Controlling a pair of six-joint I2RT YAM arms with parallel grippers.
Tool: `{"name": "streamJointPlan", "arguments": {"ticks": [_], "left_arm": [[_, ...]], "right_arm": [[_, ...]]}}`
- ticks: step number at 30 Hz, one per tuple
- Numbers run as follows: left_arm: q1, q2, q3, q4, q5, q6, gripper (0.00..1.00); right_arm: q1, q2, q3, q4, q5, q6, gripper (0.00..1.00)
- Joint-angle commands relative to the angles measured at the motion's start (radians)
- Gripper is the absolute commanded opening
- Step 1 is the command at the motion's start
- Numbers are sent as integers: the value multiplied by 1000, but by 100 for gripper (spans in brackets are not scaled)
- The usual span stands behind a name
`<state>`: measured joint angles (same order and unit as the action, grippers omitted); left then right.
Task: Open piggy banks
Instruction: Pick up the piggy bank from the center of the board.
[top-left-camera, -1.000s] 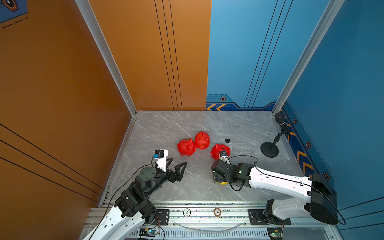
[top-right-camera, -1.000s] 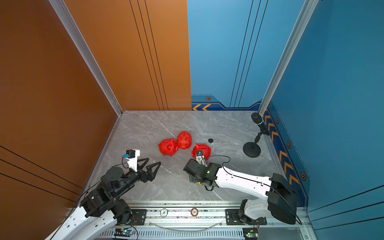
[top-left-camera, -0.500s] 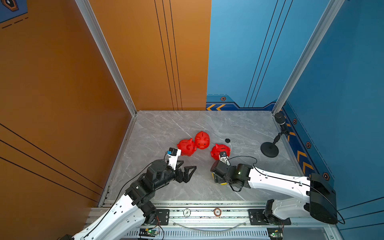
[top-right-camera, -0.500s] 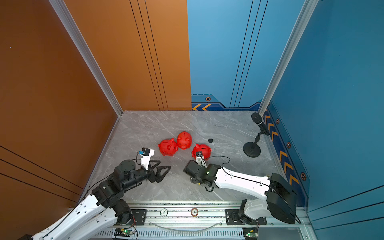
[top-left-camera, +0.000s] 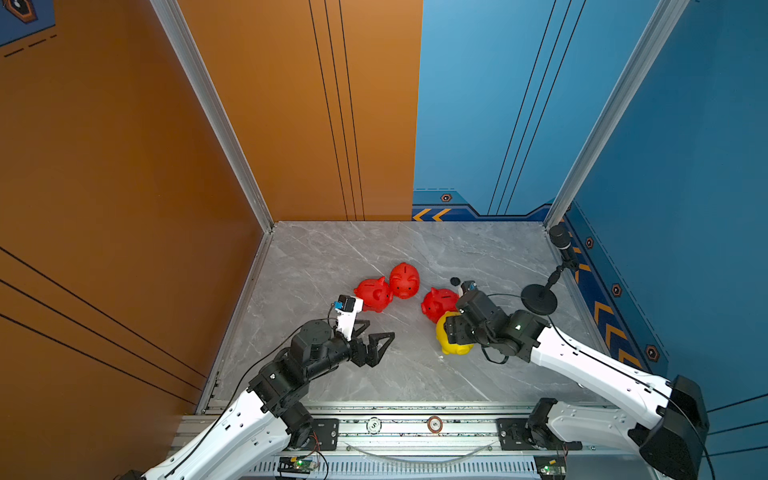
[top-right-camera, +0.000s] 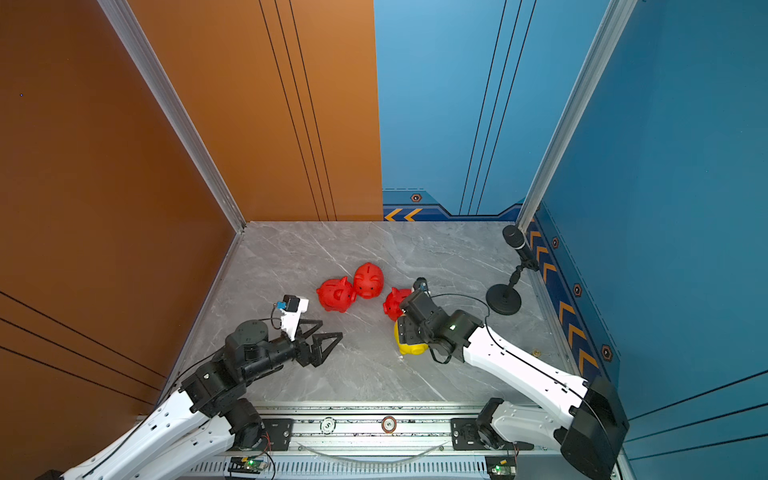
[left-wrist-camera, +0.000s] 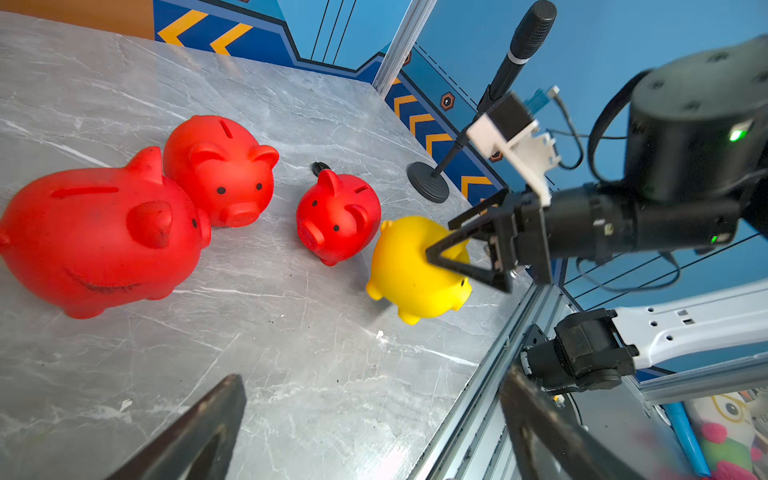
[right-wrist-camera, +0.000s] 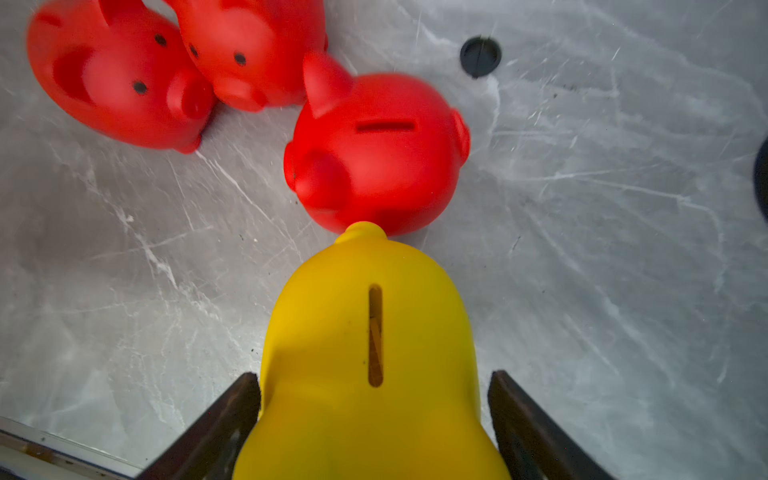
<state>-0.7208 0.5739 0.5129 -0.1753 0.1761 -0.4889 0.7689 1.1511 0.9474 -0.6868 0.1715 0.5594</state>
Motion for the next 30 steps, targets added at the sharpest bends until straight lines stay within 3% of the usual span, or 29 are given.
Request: {"name": "streamJointPlan", "arguments": {"ticks": [1, 5, 13, 22, 30], "left_arm": [[-7, -7, 28, 6, 0, 23, 98], [-5, -6, 30, -1, -5, 24, 97], [-6, -17, 28, -6, -25, 21, 98], [-6, -10, 26, -5, -24, 24, 98], [-6, -12, 24, -5, -37, 19, 98]], "right_arm": [[-115, -29, 103, -46, -114, -136, 47], [-210, 6, 159, -79, -188, -198, 48], [-309, 52, 208, -98, -166, -258, 48], [-416, 114, 269, -122, -45, -359, 48], [-473, 315, 383, -8, 0, -407, 48]]}}
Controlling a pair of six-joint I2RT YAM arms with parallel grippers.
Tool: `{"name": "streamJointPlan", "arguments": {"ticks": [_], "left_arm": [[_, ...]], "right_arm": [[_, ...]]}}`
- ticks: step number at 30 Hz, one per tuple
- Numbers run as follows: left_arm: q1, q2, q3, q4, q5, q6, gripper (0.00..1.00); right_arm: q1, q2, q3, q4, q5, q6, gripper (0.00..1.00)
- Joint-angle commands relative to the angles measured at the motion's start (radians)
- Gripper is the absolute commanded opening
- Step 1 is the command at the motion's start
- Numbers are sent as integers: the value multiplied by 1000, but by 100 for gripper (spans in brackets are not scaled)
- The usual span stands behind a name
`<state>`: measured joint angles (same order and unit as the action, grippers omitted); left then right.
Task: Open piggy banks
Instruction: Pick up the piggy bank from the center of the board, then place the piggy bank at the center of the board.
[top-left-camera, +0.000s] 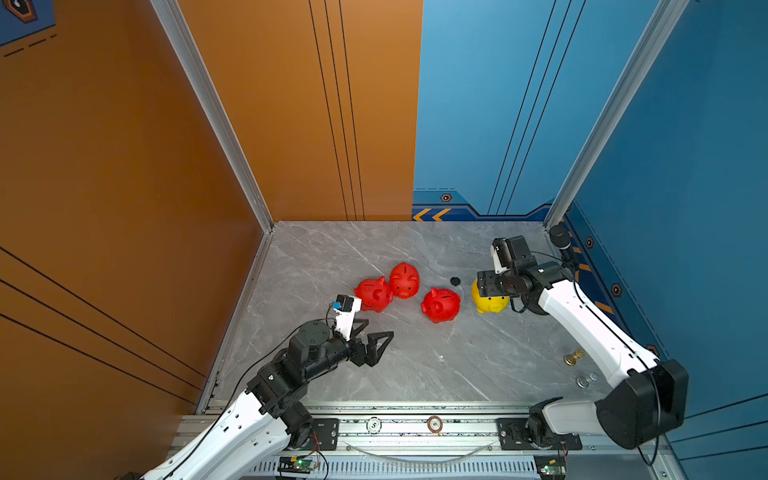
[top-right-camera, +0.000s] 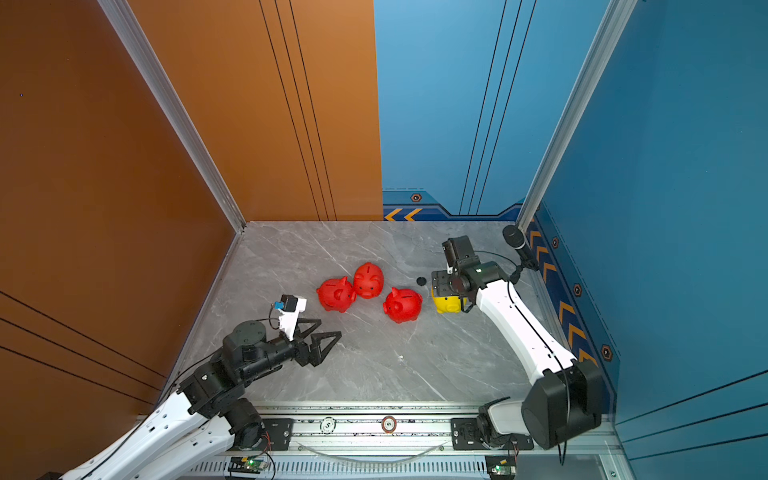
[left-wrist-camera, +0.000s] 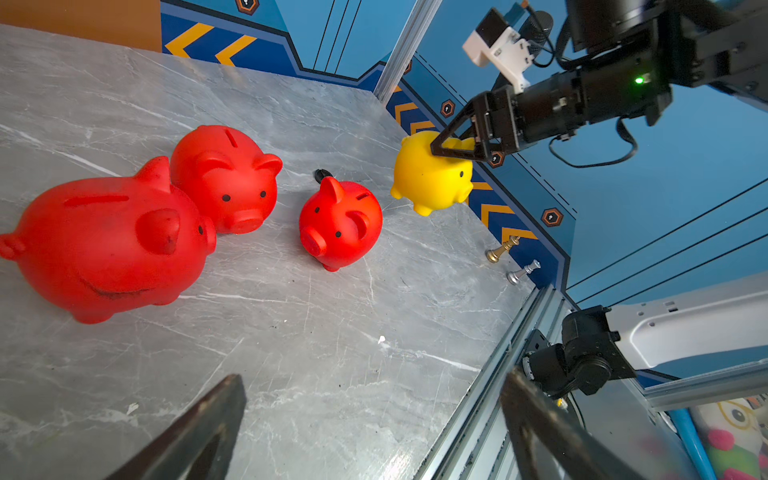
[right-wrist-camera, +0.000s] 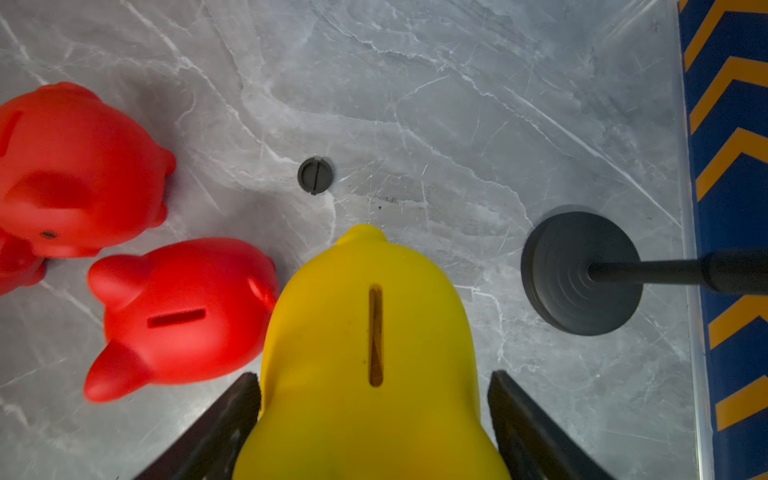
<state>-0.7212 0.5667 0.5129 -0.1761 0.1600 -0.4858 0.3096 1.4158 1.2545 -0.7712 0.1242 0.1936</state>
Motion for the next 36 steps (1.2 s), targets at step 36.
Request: {"name": "streamJointPlan", "arguments": {"ticks": [36], "left_arm": [[106, 89, 67, -29, 60, -6, 98]], "right_arm": [[51, 893, 853, 67, 84, -34, 65]]}}
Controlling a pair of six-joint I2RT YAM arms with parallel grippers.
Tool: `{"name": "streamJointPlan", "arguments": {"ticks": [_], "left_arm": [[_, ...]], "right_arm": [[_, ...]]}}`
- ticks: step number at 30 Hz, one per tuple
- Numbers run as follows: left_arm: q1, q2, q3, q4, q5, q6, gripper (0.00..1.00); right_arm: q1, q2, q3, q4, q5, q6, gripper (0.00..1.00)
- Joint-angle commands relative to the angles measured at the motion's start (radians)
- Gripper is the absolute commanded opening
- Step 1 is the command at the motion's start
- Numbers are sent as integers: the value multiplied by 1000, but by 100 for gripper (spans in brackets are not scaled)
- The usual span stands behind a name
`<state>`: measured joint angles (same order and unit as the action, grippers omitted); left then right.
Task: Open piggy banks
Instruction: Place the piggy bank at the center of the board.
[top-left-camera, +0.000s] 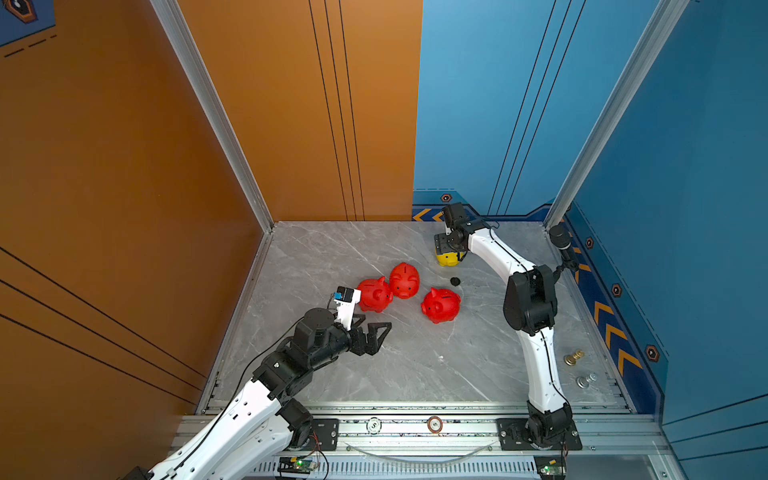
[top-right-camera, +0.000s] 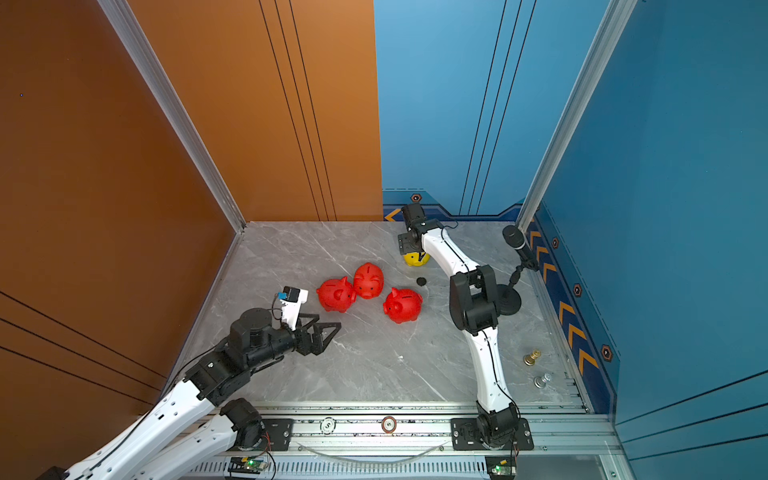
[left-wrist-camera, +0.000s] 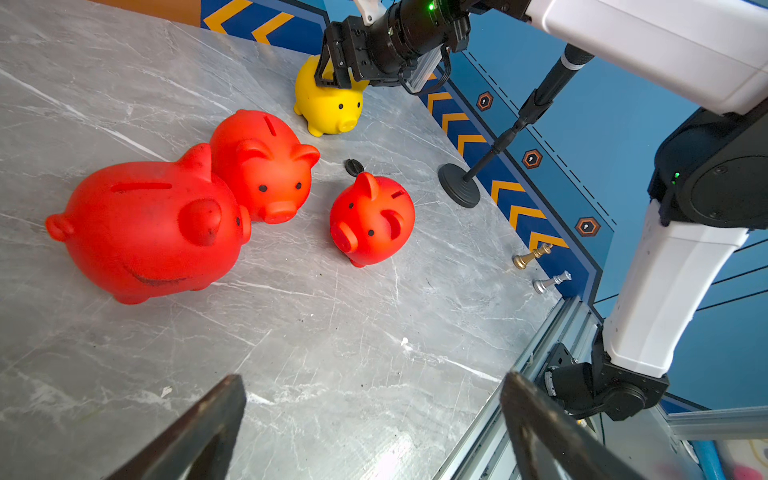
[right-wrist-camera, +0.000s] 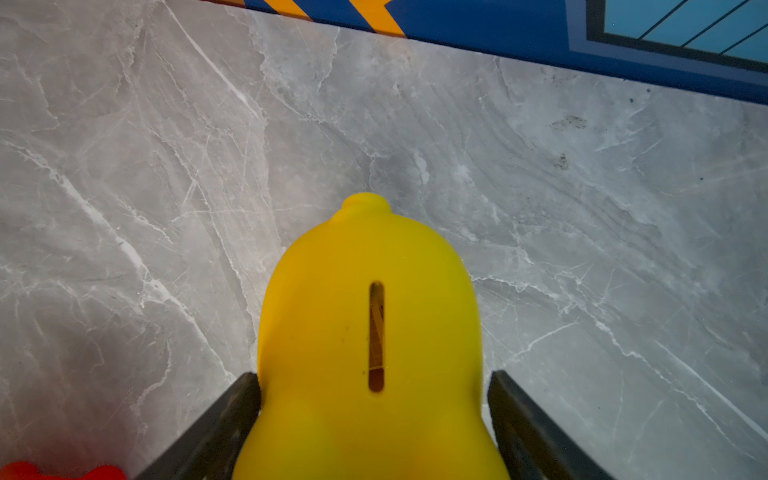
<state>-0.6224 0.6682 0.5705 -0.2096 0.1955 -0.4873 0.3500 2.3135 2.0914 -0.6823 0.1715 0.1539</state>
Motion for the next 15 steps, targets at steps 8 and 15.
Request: {"name": "streamJointPlan", "arguments": {"ticks": [8, 15], "left_arm": [[6, -33, 15, -16, 17, -14, 98], [6, -87, -2, -41, 6, -38, 98]], "right_arm": [[34, -81, 25, -31, 59, -26, 91], [65, -204, -85, -43, 88, -36, 97]]}}
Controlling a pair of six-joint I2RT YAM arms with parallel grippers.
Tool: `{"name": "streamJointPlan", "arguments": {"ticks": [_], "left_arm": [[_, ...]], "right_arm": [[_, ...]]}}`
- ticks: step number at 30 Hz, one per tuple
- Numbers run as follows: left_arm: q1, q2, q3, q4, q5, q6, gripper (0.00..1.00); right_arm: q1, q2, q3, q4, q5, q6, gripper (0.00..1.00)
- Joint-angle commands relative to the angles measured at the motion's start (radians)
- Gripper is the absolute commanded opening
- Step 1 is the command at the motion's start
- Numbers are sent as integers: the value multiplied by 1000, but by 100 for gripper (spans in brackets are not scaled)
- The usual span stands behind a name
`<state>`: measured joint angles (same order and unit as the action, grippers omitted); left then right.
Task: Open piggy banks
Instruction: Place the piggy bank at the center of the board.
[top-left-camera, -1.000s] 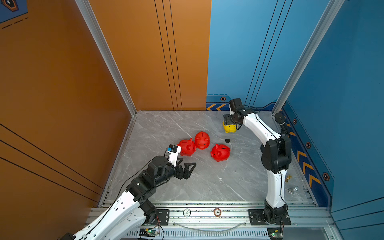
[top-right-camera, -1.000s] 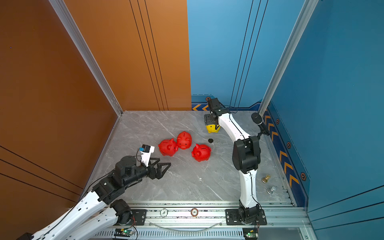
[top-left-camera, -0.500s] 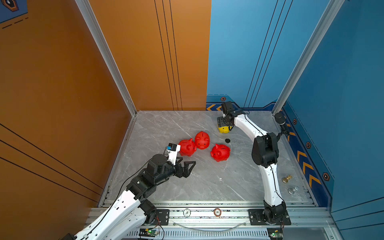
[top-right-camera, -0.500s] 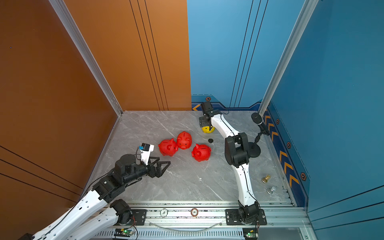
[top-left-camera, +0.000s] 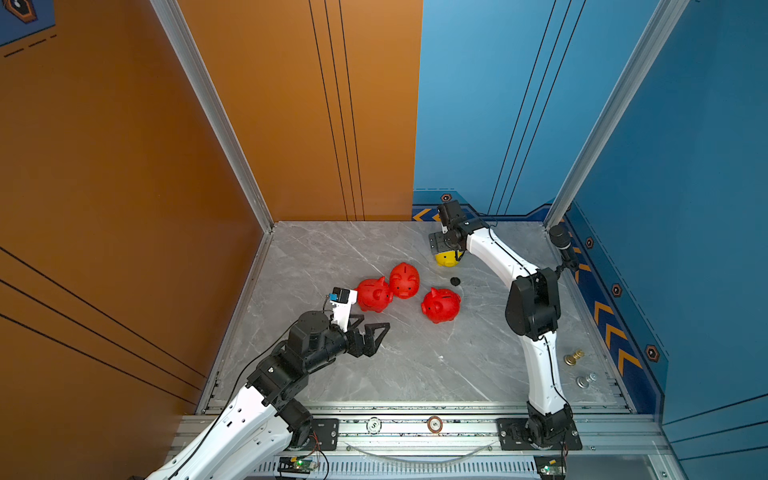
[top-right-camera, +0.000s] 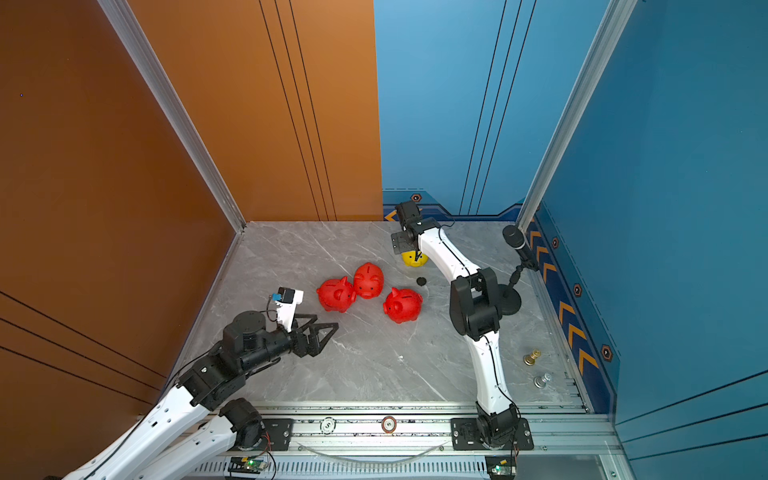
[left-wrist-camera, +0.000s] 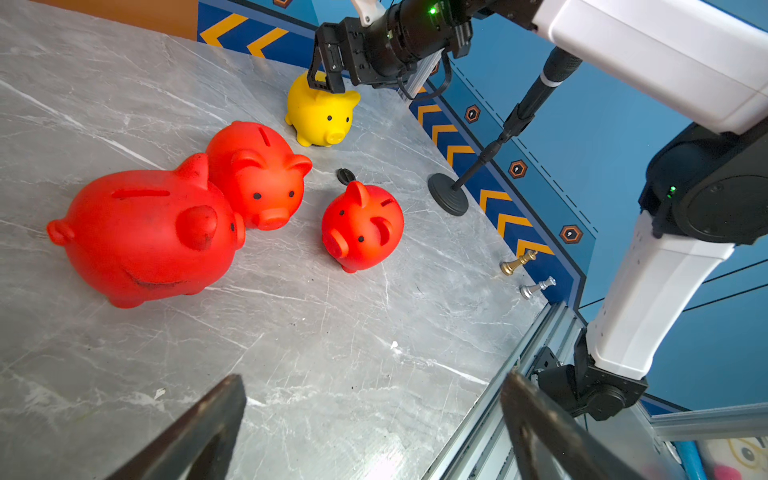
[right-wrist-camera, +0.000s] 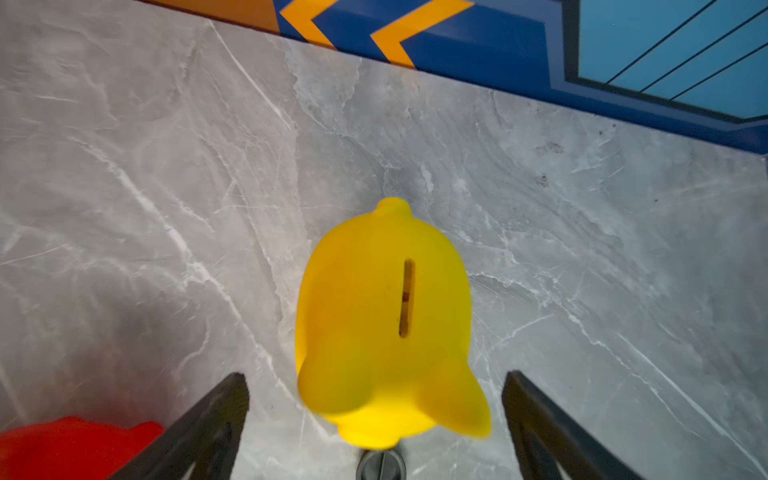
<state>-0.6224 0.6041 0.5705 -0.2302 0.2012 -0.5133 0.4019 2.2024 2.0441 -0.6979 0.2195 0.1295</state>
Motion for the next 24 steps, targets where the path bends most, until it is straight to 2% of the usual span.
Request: {"name": "streamJointPlan", "arguments": {"ticks": [1, 7, 10, 15, 19, 24], "left_arm": [[6, -31, 1, -26, 0, -15, 98], [5, -68, -1, -61, -12, -28, 98], [4, -99, -13, -69, -14, -39, 98], [3, -160, -43, -89, -22, -64, 98], [3, -205, -67, -106, -43, -78, 98], [0, -196, -59, -109, -39, -74, 98]], "right_arm": [[19, -117, -62, -28, 39, -10, 98], [72, -248, -217, -15, -21, 8, 97], [87, -287, -305, 6, -92, 43, 95], [106, -312, -384, 25, -198, 83, 89], [124, -320, -434, 32, -235, 94, 86], [135, -331, -497, 57, -289, 100, 82]]}}
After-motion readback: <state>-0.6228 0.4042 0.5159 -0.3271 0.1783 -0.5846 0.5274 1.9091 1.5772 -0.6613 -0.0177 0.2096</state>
